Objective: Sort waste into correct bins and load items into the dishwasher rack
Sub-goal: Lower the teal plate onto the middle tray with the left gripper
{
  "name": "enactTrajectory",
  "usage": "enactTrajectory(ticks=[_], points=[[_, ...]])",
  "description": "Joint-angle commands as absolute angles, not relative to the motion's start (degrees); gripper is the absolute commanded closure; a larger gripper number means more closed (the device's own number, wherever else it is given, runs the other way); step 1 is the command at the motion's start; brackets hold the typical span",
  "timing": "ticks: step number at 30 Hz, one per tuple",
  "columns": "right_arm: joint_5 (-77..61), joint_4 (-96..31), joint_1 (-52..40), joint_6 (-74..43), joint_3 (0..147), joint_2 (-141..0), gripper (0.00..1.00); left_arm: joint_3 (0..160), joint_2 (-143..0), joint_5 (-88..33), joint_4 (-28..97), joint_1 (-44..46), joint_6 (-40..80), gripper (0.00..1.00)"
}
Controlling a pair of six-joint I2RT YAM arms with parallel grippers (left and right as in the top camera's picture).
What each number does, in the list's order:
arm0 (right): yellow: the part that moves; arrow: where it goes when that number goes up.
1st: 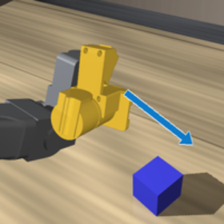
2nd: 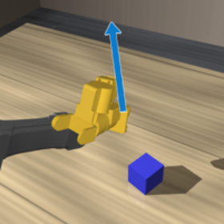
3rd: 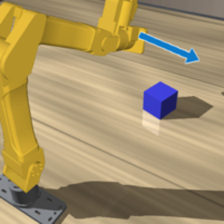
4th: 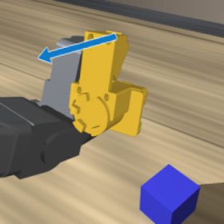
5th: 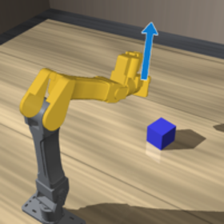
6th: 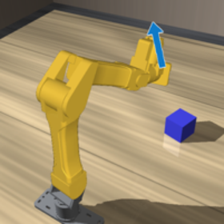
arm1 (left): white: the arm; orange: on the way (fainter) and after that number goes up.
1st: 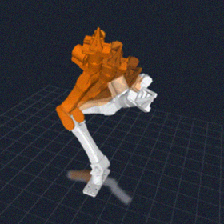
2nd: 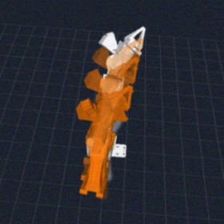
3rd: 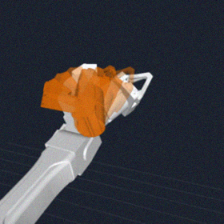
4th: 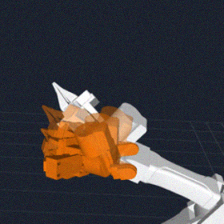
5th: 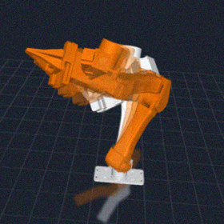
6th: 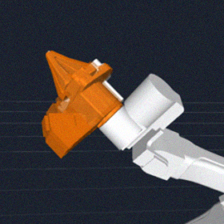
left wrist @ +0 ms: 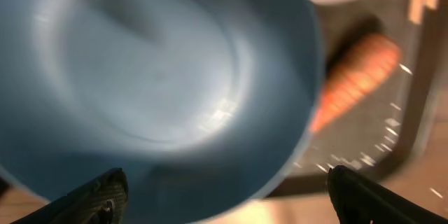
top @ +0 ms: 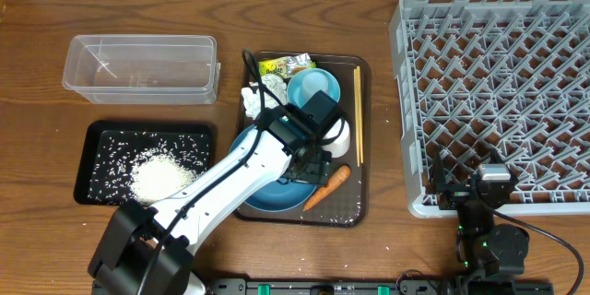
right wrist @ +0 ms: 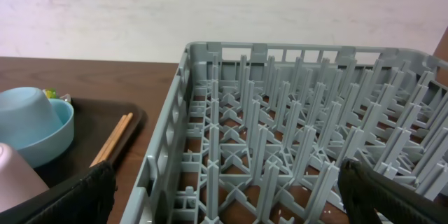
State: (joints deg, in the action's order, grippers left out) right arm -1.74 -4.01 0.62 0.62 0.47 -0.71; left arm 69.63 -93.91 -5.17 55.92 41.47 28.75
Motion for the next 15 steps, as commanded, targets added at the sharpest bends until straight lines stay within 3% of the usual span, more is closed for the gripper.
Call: enactTrajectory(ticks=[1,6,11,15], points=[[-1.76,-4.19,0.84,0.27,0.32,-0.38,0.01,69.43,-93.38,-11.81,56.07,41.47,29.52,0.07],[-1.76,-4.19,0.84,0.27,0.32,-0.38,0.01,69.43,-93.38,-13.19,56.12,41.47,29.50,0.09],[-1.76,-4.19,0.84,0.25,0.32,-0.38,0.01,69.43,-93.38,-26.11,55.37,41.56,29.47,0.09],[-1.76,-4.19,0.84,0.27,0.32,-0.38,0.01,69.43,-93.38,-27.57,55.07,42.26,29.43,0.09]])
